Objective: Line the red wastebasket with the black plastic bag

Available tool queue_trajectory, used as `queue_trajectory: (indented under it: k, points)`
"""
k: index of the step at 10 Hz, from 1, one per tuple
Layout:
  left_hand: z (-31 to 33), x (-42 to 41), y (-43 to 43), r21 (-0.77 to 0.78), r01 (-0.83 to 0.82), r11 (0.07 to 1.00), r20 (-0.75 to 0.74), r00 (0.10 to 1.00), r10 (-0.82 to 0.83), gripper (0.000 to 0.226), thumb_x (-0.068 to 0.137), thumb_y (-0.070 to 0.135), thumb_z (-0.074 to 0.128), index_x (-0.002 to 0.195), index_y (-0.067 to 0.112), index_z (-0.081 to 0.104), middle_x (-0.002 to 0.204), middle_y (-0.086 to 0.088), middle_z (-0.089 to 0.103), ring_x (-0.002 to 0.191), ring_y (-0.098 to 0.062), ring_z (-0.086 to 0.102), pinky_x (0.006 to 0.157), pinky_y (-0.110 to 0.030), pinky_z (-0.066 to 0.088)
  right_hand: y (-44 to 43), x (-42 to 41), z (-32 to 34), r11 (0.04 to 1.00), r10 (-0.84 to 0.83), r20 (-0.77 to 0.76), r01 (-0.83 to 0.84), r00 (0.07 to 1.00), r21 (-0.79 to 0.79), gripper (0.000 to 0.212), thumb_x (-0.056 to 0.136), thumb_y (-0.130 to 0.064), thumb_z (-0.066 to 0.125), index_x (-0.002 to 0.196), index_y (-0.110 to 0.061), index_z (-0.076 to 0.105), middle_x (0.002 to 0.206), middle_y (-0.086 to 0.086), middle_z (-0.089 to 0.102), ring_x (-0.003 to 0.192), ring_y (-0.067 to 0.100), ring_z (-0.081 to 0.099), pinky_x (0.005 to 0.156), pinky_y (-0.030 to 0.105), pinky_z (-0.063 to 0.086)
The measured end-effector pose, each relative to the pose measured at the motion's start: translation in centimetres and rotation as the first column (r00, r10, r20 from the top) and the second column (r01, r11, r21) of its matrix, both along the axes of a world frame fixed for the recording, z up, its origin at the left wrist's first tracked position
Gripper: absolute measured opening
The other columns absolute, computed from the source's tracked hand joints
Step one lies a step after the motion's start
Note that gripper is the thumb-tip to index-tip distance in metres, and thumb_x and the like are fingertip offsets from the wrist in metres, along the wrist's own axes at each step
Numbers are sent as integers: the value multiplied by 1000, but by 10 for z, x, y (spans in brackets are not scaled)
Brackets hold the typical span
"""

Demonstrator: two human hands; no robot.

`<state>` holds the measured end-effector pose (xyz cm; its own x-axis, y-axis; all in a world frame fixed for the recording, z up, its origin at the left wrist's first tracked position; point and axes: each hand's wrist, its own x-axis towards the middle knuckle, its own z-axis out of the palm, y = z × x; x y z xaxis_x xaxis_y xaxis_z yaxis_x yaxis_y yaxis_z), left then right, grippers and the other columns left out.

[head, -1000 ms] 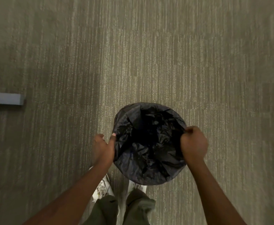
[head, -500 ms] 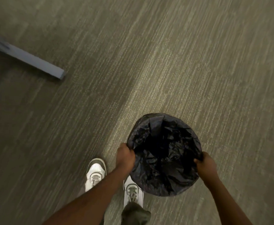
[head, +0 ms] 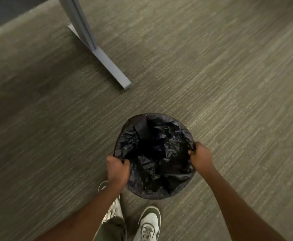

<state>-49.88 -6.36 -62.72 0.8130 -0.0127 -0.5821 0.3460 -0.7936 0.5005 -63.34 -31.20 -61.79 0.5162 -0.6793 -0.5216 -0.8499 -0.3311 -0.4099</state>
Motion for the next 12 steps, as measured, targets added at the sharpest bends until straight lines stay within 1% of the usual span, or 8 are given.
queue_trajectory:
  k: [2,4,5,8,9,10,11,12]
  points:
    - [5,77,29,105,-216,971,39,976,213,64,86,14,62,134,-14,29,135,-38,44,122,-48,47,101,-47,39,12,136,-2,969,249,53,-249,967,-5,23,89,-10,54,107,4,58,106,27,65,100,41,60,80,38,47]
    - [2,130,58,58,-316,947,49,948,314,70,85,15,65,137,-10,25,137,-36,39,122,-49,45,98,-49,40,36,232,-4,938,346,103,-347,933,-10,24,90,-7,52,108,8,57,102,25,63,103,32,60,87,36,45]
    - [-1,148,67,48,-366,929,-2,930,367,76,84,19,67,140,-5,22,139,-33,37,122,-48,46,97,-50,43,46,259,-6,894,444,55,-438,894,-94,23,90,-11,52,105,6,57,109,30,63,102,44,60,82,44,48]
    - [-17,167,93,-81,-326,942,-64,945,322,73,78,22,72,132,-4,29,132,-29,45,115,-45,51,95,-52,47,58,292,-23,835,543,139,-517,828,-187,18,87,-1,52,96,14,57,97,35,63,90,48,61,75,48,47]
    - [-8,167,94,-45,-233,972,-43,972,231,79,78,23,71,136,-6,25,135,-30,42,120,-45,47,100,-51,43,64,295,-20,795,594,57,-575,803,-193,31,90,-9,54,108,16,53,110,37,57,101,51,57,82,48,44]
    - [17,156,101,272,86,958,84,990,-113,89,83,36,60,145,-7,12,146,-32,30,132,-46,35,106,-50,38,81,288,-5,780,558,-145,-576,817,-246,87,90,-50,48,145,5,9,154,28,16,142,44,19,109,55,25]
    - [53,138,104,500,255,828,290,851,-437,86,80,37,60,145,-8,24,149,-35,29,138,-50,27,108,-56,33,99,273,35,649,604,-170,-604,779,-463,106,82,-69,39,147,-2,-9,159,26,-4,147,40,-8,115,59,11]
    - [90,114,101,584,310,750,418,677,-605,75,90,28,47,146,-9,13,153,-37,7,142,-53,6,112,-63,24,115,251,80,466,715,-99,-578,692,-669,99,87,-67,36,148,5,6,154,34,10,145,46,-1,114,63,16]
